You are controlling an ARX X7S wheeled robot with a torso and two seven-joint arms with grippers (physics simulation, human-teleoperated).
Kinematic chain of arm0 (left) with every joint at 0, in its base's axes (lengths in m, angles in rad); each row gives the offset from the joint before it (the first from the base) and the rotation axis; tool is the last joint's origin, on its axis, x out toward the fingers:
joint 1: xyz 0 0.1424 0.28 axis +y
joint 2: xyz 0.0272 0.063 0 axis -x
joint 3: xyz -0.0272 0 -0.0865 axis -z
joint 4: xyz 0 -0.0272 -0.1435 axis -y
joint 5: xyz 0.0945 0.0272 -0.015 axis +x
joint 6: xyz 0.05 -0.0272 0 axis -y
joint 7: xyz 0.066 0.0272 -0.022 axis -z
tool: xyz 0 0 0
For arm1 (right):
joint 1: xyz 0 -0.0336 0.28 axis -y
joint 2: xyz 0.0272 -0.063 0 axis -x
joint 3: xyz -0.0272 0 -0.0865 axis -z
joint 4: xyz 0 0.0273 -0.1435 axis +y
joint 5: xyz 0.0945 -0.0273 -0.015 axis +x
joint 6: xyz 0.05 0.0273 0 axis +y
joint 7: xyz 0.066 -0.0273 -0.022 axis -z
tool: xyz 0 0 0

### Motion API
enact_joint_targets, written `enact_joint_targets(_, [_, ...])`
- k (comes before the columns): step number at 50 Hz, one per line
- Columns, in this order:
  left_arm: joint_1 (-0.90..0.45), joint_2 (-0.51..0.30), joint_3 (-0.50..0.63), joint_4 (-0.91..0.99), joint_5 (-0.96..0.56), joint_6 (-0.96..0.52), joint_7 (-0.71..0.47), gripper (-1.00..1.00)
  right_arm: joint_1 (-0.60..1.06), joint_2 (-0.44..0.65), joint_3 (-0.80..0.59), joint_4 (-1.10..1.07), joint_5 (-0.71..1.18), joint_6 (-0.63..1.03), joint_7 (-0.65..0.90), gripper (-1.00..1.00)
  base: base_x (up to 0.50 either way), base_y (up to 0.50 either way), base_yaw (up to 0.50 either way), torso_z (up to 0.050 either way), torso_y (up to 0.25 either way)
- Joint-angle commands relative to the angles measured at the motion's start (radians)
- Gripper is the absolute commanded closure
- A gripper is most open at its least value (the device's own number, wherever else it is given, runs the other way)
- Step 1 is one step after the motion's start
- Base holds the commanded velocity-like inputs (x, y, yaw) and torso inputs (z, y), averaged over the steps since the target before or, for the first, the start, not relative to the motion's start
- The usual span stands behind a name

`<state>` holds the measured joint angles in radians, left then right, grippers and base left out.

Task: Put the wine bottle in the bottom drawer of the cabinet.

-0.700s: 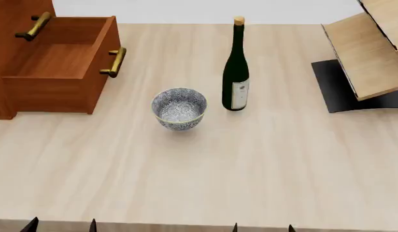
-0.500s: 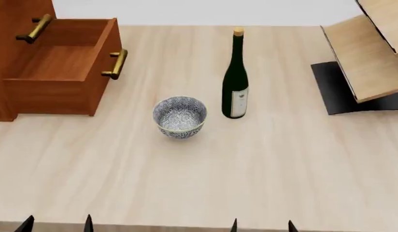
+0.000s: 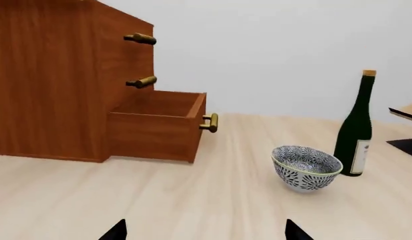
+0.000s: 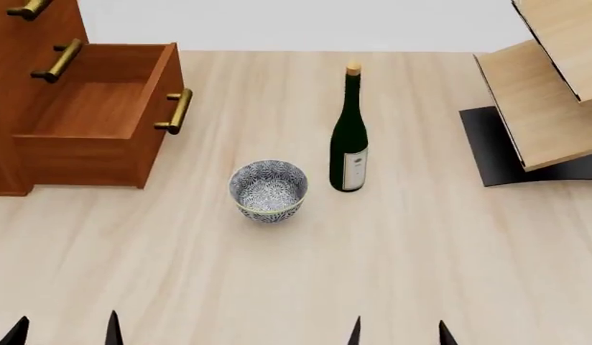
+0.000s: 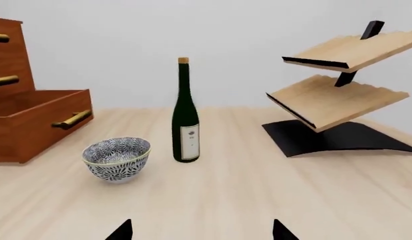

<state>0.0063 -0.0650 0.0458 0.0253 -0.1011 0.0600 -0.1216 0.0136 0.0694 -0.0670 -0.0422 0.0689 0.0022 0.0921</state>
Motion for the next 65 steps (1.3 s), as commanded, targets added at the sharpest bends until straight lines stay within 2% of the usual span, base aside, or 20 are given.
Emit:
enact_joint_targets(1, [0.03,-0.04,0.03,0.222,0.016,-0.205,-0.049,-1.0,-0.003,0.03,-0.011,-0.089,0.002,0.057,0.032,-1.0,0.0,0.0,0.0,0.05,0.0])
enact_joint_targets(4, [0.039,-0.053,0.033,0.298,0.013,-0.286,-0.059,-1.0,-0.004,0.036,-0.012,-0.106,0.009,0.074,0.036,-1.0,0.0,0.0,0.0,0.05,0.0])
enact_joint_targets(5, [0.046,-0.056,0.028,0.345,-0.015,-0.36,-0.056,-1.0,-0.004,0.04,-0.014,-0.122,0.019,0.092,0.03,-1.0,0.0,0.0,0.0,0.05,0.0])
enact_joint_targets(7, [0.062,-0.079,0.059,0.41,0.032,-0.381,-0.065,-1.0,0.001,0.046,-0.022,-0.142,0.016,0.118,0.031,-1.0,0.0,0.0,0.0,0.05,0.0])
enact_joint_targets(12, [0.047,-0.106,0.042,0.693,-0.017,-0.66,-0.069,-1.0,0.016,0.072,-0.022,-0.285,0.061,0.254,0.018,-1.0,0.0,0.0,0.0,0.05,0.0])
enact_joint_targets(14, [0.013,-0.11,0.032,0.756,-0.028,-0.762,-0.081,-1.0,0.027,0.078,-0.018,-0.327,0.071,0.306,0.024,-1.0,0.0,0.0,0.0,0.05,0.0])
enact_joint_targets(18, [-0.125,-0.105,-0.029,0.944,-0.115,-1.078,-0.087,-1.0,0.056,0.095,-0.015,-0.431,0.077,0.406,0.041,-1.0,0.0,0.0,0.0,0.05,0.0])
enact_joint_targets(20, [-0.171,-0.115,-0.033,1.001,-0.142,-1.155,-0.078,-1.0,0.071,0.104,-0.016,-0.449,0.083,0.437,0.038,-1.0,0.0,0.0,0.0,0.05,0.0])
enact_joint_targets(21, [-0.232,-0.147,-0.042,1.021,-0.248,-1.258,-0.116,-1.0,0.093,0.1,0.005,-0.458,0.12,0.485,0.034,-1.0,0.0,0.0,0.0,0.05,0.0])
enact_joint_targets(24, [-0.381,-0.274,-0.136,1.021,-0.698,-1.335,-0.492,-1.0,0.124,0.116,0.003,-0.511,0.117,0.548,0.046,-1.0,0.0,0.0,0.0,0.05,0.0])
enact_joint_targets(27, [-0.547,-0.287,-0.257,1.001,-1.137,-1.476,-0.756,-1.0,0.175,0.121,0.023,-0.569,0.163,0.648,0.044,-1.0,0.0,0.0,0.0,0.05,0.0])
enact_joint_targets(28, [-0.579,-0.284,-0.282,0.977,-1.234,-1.497,-0.826,-1.0,0.186,0.118,0.033,-0.578,0.186,0.675,0.041,-1.0,0.0,0.0,0.0,0.05,0.0])
enact_joint_targets(33, [-0.77,-0.354,-0.217,0.834,-1.618,-1.461,-1.194,-1.0,0.287,0.122,0.058,-0.649,0.231,0.839,0.07,-1.0,0.0,0.0,0.0,0.05,0.0])
enact_joint_targets(37, [-0.849,-0.393,-0.144,0.786,-1.734,-1.402,-1.323,-1.0,0.34,0.13,0.04,-0.672,0.227,0.911,0.098,-1.0,0.0,0.0,0.0,0.05,0.0])
enact_joint_targets(53, [-0.856,-0.408,-0.118,0.786,-1.722,-1.38,-1.321,-1.0,0.346,0.142,0.026,-0.67,0.222,0.898,0.109,-1.0,0.0,0.0,0.0,0.05,0.0])
enact_joint_targets(60, [-0.844,-0.427,-0.09,0.777,-1.719,-1.388,-1.325,-1.0,0.352,0.139,0.035,-0.669,0.241,0.907,0.106,-1.0,0.0,0.0,0.0,0.005,0.0])
enact_joint_targets(62, [-0.788,-0.403,-0.159,0.748,-1.781,-1.296,-1.309,-1.0,0.349,0.142,0.031,-0.671,0.244,0.898,0.101,-1.0,0.0,0.0,0.0,0.0,0.0])
enact_joint_targets(63, [-0.862,-0.441,-0.121,0.723,-1.805,-1.3,-1.358,-1.0,0.349,0.14,0.033,-0.667,0.246,0.896,0.099,-1.0,0.0,0.0,0.0,0.0,0.0])
enact_joint_targets(64, [-0.807,-0.428,-0.155,0.757,-1.775,-1.312,-1.307,-1.0,0.348,0.139,0.034,-0.662,0.246,0.89,0.1,-1.0,0.0,0.0,0.0,0.0,0.0])
enact_joint_targets(65, [-0.829,-0.445,-0.152,0.767,-1.758,-1.333,-1.301,-1.0,0.349,0.138,0.033,-0.659,0.247,0.881,0.097,-1.0,0.0,0.0,0.0,0.0,0.0])
